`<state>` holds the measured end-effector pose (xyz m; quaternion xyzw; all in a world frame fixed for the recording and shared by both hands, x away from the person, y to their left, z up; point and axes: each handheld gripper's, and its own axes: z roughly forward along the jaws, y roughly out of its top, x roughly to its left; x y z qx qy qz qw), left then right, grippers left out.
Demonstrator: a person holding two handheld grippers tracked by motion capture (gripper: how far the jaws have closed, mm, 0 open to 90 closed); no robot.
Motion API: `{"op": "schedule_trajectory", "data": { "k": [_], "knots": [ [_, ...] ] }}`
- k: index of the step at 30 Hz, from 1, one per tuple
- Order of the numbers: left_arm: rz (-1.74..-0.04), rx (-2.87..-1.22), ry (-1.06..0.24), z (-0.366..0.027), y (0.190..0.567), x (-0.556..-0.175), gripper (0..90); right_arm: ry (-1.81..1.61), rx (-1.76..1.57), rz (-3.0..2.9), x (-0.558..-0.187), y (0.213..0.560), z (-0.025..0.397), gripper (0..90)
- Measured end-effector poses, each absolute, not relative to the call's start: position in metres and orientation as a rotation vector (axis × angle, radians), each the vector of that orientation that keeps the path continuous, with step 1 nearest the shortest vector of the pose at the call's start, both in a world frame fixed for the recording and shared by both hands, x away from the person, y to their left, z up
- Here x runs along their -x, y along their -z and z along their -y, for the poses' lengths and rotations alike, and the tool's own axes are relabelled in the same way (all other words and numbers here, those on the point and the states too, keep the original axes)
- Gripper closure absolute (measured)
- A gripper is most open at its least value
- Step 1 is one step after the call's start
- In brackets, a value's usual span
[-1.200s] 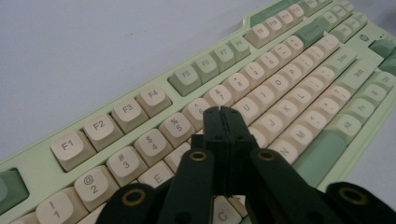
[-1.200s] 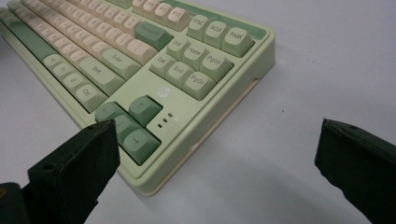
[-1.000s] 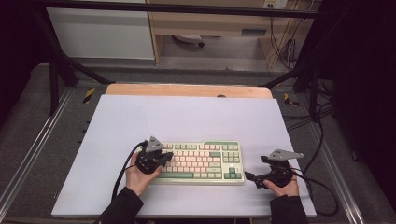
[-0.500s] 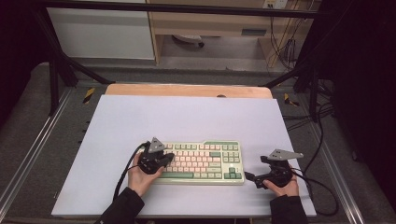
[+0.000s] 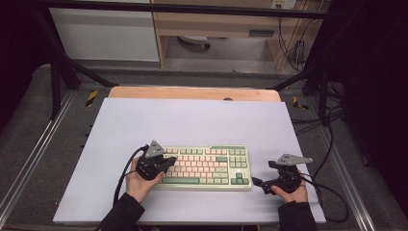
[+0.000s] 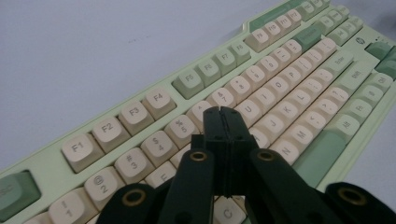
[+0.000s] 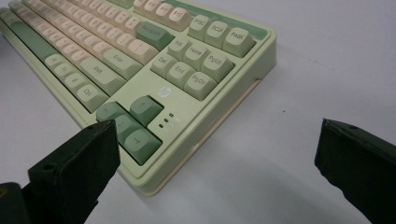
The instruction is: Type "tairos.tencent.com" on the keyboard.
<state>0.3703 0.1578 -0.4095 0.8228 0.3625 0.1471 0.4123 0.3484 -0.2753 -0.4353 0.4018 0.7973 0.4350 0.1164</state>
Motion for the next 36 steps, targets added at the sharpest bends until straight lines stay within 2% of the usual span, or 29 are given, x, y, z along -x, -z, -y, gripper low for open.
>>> {"op": "schedule_trajectory", "data": {
  "k": [22, 36],
  "knots": [
    [-0.949, -2.057, -0.398, -0.210, 0.406, -0.353, 90.0, -1.272, -1.180, -2.333, -0.348, 0.435, 0.275, 0.6],
    [-0.987, -2.063, -0.382, -0.222, 0.421, -0.353, 90.0, -1.261, -1.172, -2.342, -0.349, 0.437, 0.274, 0.7]
  ]
}}
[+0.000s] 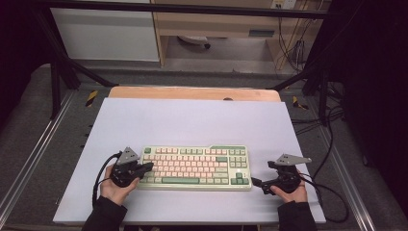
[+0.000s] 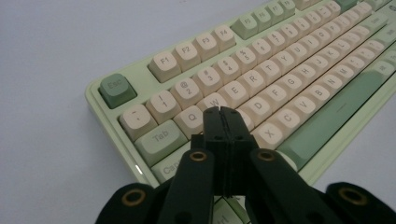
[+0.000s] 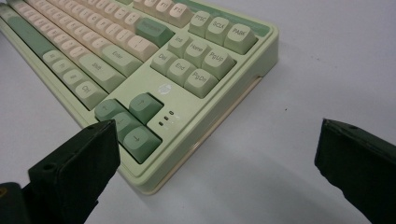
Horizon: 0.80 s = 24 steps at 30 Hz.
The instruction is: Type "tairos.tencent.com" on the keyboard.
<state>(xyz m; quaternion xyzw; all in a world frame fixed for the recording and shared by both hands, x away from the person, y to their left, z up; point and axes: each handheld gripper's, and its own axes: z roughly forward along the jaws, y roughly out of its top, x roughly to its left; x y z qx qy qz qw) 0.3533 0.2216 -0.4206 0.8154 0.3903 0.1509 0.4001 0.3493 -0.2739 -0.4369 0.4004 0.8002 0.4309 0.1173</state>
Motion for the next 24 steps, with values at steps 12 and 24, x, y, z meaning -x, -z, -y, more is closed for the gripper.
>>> {"op": "schedule_trajectory", "data": {
  "k": [12, 24],
  "knots": [
    [-0.972, -2.096, -0.388, -0.211, 0.428, -0.358, 90.0, -1.259, -1.170, -2.342, -0.349, 0.437, 0.274, 0.7],
    [-0.966, -2.078, -0.394, -0.214, 0.426, -0.355, 90.0, -1.266, -1.158, -2.340, -0.348, 0.433, 0.272, 1.4]
  ]
}}
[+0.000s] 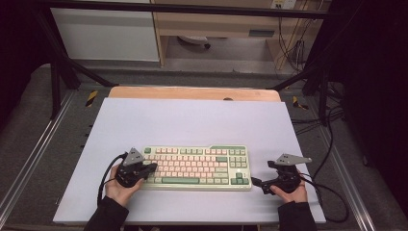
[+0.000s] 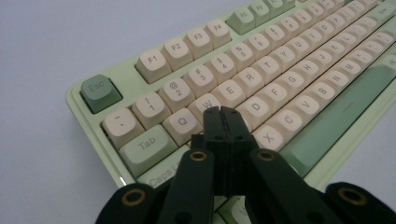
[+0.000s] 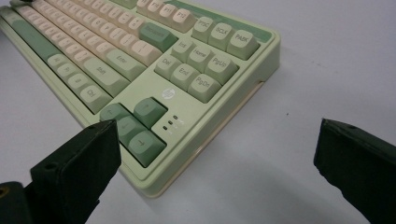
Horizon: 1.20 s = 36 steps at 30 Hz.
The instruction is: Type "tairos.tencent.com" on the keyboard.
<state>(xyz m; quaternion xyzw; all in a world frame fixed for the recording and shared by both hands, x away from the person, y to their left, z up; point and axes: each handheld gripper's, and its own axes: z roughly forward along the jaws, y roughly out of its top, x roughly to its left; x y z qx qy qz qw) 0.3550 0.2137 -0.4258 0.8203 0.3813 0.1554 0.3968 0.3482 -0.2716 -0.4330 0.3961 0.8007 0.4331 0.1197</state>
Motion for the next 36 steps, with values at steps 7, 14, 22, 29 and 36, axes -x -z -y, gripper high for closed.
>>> {"op": "schedule_trajectory", "data": {
  "k": [7, 14, 22, 29, 36],
  "knots": [
    [-0.946, -2.058, -0.397, -0.221, 0.420, -0.350, 90.0, -1.278, -1.117, -2.331, -0.346, 0.424, 0.262, 7.6],
    [-0.946, -2.042, -0.388, -0.226, 0.419, -0.348, 89.9, -1.279, -1.076, -2.345, -0.345, 0.416, 0.243, 20.7],
    [-0.949, -2.036, -0.378, -0.229, 0.419, -0.348, 89.9, -1.296, -1.046, -2.361, -0.346, 0.413, 0.224, 33.9],
    [-0.954, -2.033, -0.375, -0.231, 0.419, -0.349, 89.9, -1.303, -1.016, -2.388, -0.349, 0.410, 0.205, 48.7],
    [-0.951, -2.031, -0.377, -0.232, 0.419, -0.349, 89.9, -1.315, -1.009, -2.403, -0.353, 0.407, 0.182, 63.7]
  ]
}}
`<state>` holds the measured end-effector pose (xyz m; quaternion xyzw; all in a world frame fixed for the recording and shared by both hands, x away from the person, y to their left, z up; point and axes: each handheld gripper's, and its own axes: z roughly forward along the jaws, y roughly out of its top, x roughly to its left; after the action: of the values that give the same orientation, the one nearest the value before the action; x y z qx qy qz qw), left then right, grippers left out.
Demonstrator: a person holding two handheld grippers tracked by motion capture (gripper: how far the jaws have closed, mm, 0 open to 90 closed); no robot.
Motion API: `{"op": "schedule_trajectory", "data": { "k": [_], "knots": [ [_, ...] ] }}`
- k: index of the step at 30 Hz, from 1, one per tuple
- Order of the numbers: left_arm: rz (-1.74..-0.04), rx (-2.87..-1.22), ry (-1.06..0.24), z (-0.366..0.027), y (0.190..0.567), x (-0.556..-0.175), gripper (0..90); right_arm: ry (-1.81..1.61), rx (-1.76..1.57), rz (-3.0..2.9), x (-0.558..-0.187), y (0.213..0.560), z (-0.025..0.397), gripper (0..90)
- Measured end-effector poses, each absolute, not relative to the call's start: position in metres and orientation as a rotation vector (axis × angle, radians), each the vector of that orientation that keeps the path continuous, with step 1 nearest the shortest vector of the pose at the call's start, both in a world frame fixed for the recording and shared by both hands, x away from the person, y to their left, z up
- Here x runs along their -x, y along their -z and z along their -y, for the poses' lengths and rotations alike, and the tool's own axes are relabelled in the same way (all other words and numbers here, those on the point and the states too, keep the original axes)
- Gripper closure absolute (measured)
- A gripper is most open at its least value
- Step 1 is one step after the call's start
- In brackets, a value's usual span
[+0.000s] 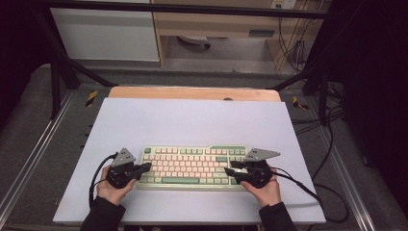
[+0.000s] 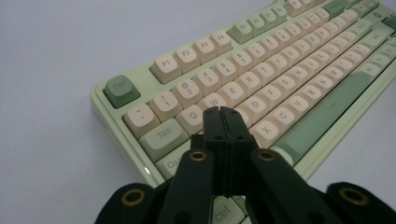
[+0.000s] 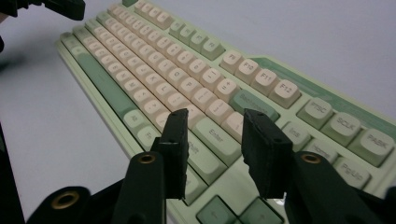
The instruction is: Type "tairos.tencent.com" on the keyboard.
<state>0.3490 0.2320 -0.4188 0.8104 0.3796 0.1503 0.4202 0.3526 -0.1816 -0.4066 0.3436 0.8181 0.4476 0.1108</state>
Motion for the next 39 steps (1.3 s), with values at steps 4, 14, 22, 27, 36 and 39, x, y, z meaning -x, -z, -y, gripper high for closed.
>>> {"op": "schedule_trajectory", "data": {
  "k": [4, 14, 22, 27, 36, 39],
  "knots": [
    [-0.951, -2.031, -0.376, -0.232, 0.419, -0.349, 89.9, -1.309, -1.023, -2.412, -0.354, 0.409, 0.171, 70.5],
    [-0.948, -2.035, -0.377, -0.231, 0.420, -0.349, 89.9, -1.320, -1.028, -2.404, -0.357, 0.409, 0.152, 87.2],
    [-0.949, -2.037, -0.378, -0.231, 0.420, -0.349, 89.9, -1.346, -1.033, -2.400, -0.362, 0.407, 0.132, 90.0],
    [-0.947, -2.036, -0.378, -0.231, 0.420, -0.349, 89.9, -1.325, -1.032, -2.402, -0.367, 0.409, 0.120, 90.0],
    [-0.946, -2.037, -0.378, -0.231, 0.420, -0.349, 89.9, -1.263, -1.036, -2.415, -0.376, 0.413, 0.095, 90.0],
    [-0.944, -2.037, -0.379, -0.231, 0.420, -0.349, 89.9, -1.257, -1.037, -2.424, -0.381, 0.416, 0.086, 90.0]
  ]
}}
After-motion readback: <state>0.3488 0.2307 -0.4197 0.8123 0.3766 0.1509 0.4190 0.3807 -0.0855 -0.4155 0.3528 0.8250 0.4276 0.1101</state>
